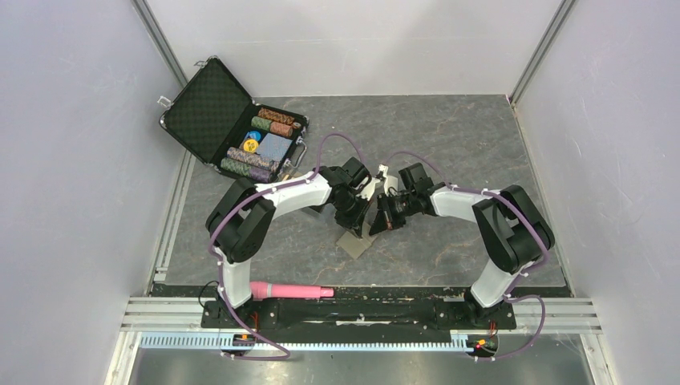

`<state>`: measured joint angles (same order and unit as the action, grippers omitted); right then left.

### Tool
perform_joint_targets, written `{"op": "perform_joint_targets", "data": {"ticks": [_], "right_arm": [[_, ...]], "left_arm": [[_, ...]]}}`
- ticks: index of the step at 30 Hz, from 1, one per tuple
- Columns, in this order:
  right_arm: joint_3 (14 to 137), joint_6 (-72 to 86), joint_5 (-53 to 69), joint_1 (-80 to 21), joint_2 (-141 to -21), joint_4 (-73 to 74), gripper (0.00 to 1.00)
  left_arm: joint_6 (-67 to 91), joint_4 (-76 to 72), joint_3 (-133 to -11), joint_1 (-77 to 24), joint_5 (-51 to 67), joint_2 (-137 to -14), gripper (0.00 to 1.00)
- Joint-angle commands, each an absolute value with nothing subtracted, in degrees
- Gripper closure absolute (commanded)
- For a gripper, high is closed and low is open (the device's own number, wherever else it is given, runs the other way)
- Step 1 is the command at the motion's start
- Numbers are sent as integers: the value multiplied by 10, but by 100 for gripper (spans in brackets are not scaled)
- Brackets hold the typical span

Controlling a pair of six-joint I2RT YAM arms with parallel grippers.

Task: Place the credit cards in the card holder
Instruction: Close the card holder at the center of the board.

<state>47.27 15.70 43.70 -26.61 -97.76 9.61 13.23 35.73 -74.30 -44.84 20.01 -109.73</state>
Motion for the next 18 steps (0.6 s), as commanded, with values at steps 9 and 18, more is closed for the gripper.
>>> {"op": "perform_joint_targets", "data": {"ticks": [9,18], "right_arm": [[463,169,502,-304,-984,35,100],[448,217,504,-304,-983,-13,100]], "left_arm": [[154,339,-745,-446,202,-1076,98],[192,309,-736,-446,225,-1056,98]]}}
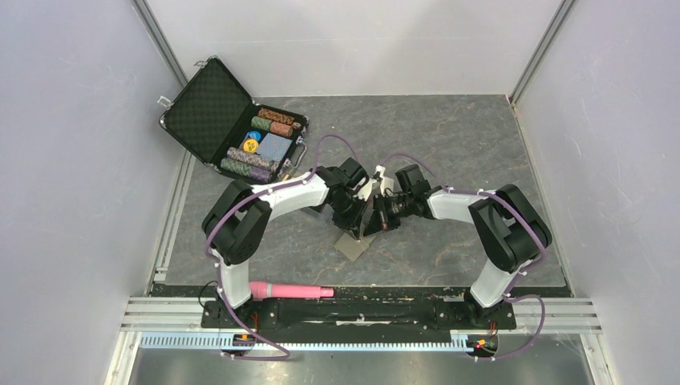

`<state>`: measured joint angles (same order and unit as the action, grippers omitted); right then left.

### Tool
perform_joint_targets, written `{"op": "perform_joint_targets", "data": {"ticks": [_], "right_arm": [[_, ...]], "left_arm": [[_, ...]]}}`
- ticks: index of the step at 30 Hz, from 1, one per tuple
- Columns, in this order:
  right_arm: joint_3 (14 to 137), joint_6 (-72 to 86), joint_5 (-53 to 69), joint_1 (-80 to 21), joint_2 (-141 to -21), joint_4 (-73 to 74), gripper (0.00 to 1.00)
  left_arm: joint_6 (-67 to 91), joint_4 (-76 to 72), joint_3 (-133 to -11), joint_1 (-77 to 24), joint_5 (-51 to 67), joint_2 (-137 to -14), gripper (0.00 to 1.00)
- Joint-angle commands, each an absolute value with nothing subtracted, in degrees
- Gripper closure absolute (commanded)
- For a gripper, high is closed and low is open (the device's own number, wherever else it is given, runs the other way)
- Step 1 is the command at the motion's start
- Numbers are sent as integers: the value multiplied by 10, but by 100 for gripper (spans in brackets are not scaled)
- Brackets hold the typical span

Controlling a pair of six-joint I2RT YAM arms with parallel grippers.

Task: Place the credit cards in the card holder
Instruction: Close the card holder at the center of the board.

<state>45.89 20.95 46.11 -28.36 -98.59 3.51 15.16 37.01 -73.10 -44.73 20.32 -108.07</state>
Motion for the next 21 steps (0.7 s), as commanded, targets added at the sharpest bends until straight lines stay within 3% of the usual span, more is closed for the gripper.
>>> {"op": "perform_joint_targets", "data": {"ticks": [1,10,21], "right_arm": [[443,230,502,-303,-979,-27,100],[376,304,464,-292,-916,-135,100],[347,297,444,-292,-902,-160,100]], "left_arm": [[197,307,-734,-446,224,-1054,98],[247,266,-691,-440,214,-1023,98],[255,267,-675,-436,185,-1013,98]]}}
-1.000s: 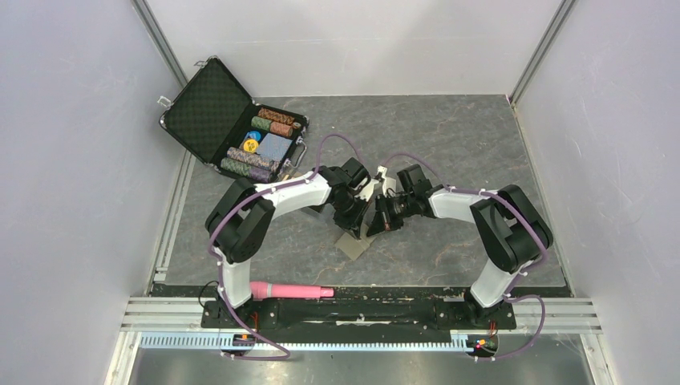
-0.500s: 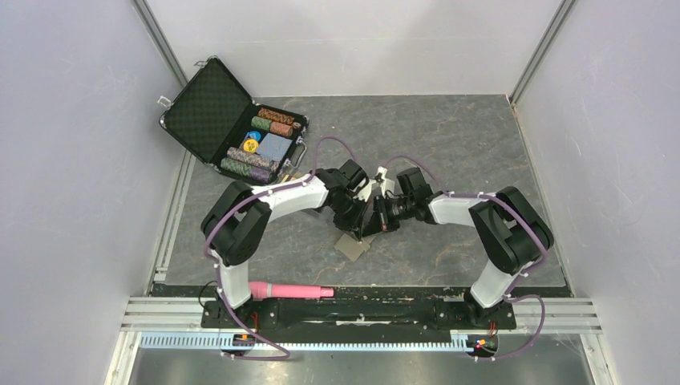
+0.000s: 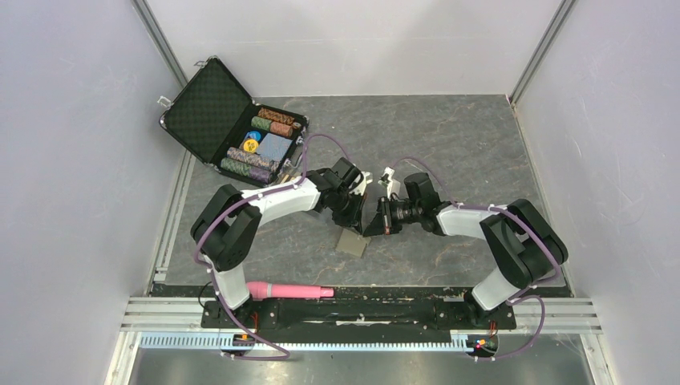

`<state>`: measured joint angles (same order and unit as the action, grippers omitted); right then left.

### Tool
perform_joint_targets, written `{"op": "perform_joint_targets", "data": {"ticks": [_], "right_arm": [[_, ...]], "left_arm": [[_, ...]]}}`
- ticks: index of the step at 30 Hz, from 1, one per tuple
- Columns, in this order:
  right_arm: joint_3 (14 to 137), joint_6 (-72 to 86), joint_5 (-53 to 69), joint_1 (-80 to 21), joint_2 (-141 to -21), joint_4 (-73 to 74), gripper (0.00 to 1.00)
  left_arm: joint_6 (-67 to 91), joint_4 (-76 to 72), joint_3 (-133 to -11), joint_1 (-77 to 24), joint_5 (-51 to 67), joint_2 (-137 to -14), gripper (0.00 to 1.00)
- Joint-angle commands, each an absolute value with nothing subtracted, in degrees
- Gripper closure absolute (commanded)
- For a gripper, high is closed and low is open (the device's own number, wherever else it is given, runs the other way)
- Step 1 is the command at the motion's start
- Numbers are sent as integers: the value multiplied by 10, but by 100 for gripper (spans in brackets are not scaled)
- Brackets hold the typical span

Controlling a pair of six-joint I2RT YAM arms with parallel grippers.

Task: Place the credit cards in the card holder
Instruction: Close the card holder at the center of the board.

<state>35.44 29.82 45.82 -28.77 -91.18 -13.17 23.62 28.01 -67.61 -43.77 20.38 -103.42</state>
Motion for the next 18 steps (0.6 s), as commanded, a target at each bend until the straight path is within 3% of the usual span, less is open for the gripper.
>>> {"op": "perform_joint_targets", "data": {"ticks": [1,18], "right_arm": [[348,296,442,-292,-904,-158,100],[397,285,427,-296,-956,-135,100]], "left_arm": [[253,269,-675,-436,181,-1015,98],[229,322,-692,-437,132,-1032,98]]}}
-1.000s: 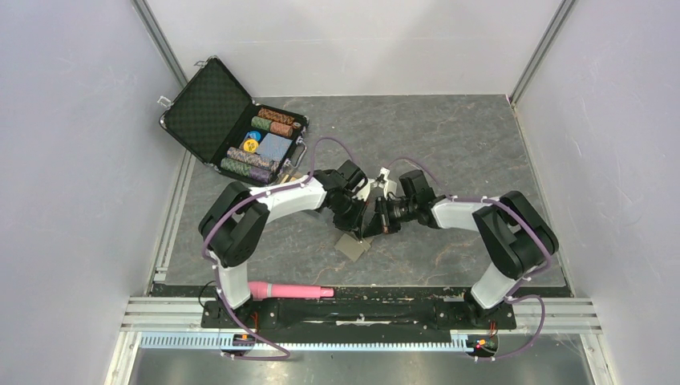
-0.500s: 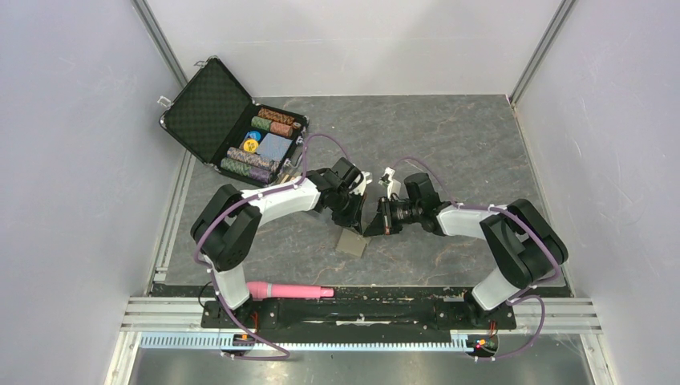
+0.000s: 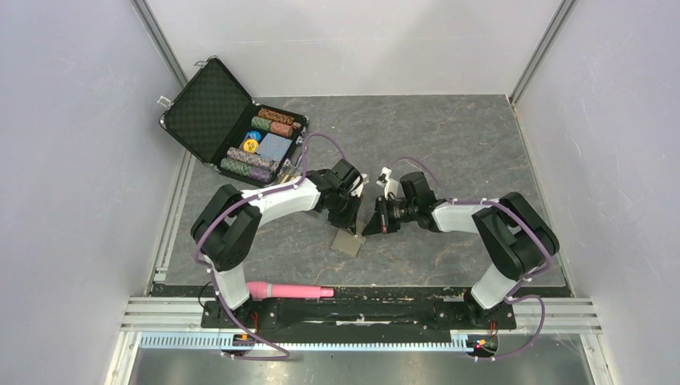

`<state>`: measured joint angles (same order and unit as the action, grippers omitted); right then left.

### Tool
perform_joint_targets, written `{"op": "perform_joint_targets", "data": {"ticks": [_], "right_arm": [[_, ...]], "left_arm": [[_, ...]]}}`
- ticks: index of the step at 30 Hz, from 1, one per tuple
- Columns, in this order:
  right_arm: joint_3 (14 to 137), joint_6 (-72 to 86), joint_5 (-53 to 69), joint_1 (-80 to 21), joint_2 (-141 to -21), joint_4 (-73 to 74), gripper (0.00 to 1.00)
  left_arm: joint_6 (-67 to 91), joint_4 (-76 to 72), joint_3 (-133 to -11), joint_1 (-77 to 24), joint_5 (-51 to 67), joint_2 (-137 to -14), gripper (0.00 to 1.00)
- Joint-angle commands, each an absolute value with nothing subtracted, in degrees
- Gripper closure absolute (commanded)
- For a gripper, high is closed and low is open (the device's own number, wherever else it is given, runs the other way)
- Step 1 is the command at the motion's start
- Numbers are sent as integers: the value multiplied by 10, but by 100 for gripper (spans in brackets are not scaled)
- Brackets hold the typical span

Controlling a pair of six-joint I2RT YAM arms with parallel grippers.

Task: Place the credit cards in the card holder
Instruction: Close the card holder at the center of the board.

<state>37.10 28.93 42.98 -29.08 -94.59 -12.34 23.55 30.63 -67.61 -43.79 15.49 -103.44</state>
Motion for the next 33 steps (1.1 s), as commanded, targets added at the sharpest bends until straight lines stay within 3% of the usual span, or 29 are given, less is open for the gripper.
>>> {"op": "perform_joint_targets", "data": {"ticks": [1,33], "right_arm": [[399,286,426,-297,-958,-136,100],[424,320,443,-319,-1007,-182,100]], "left_arm": [[229,326,-693,-437,129,-1031,98],[238,388,-717,-454,51,-1014,98]]}}
